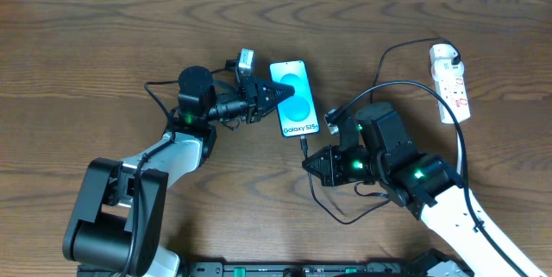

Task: Plug charger to phone and switch on socket
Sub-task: 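Hold the plug in the port while the left gripper holds the phone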

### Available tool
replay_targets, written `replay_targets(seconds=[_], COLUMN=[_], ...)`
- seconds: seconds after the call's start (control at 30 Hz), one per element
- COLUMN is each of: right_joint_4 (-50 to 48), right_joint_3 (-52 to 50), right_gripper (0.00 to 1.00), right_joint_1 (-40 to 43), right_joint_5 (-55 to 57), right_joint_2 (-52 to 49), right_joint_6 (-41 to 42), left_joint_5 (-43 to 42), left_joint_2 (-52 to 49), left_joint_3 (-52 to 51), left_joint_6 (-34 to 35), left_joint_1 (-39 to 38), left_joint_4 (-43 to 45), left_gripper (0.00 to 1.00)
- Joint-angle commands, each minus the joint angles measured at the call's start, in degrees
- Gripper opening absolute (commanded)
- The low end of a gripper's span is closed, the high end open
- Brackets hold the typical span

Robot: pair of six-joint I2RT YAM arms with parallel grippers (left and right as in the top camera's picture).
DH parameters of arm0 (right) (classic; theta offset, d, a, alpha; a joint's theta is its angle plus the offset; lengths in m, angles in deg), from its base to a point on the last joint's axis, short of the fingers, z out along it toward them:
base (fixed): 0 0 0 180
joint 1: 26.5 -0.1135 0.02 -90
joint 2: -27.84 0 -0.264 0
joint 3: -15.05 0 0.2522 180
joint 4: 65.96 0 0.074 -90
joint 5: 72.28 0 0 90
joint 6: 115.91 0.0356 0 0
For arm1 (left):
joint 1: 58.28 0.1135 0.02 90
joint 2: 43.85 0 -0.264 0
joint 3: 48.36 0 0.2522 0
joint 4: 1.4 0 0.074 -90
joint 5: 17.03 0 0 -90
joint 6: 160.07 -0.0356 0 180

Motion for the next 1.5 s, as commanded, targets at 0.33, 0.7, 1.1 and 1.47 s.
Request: replay_targets(seconds=[0.33,0.7,1.1,1.47], right_joint_4=[-0.6,-1.0,-1.0,-1.0], right_joint_3=[-0.3,-0.3,-0.3,-0.3], right_gripper=[0.01,0.01,0.01,0.01], right_joint_1=[-0.3,-0.3,-0.3,-0.3], right_joint_5=[0.1,0.1,0.1,0.0], right_joint_2=[0.0,0.0,0.0,0.0], right_joint_6=[-0.8,-0.8,0.3,1.9], left_joint_5=[-0.4,-0.4,-0.4,-0.4], left_joint_2=[0.6,0.6,0.6,0.6], left_joint_3=[1.6,1.6,1.6,1.6], left_joint_6=[0.1,2.1,2.5,2.5], left_joint_1=[-0.1,-0.1,-0.1,-0.1], left_joint_4=[0.6,0.6,0.6,0.6], left_gripper=[0.07,0.08,0.07,0.08])
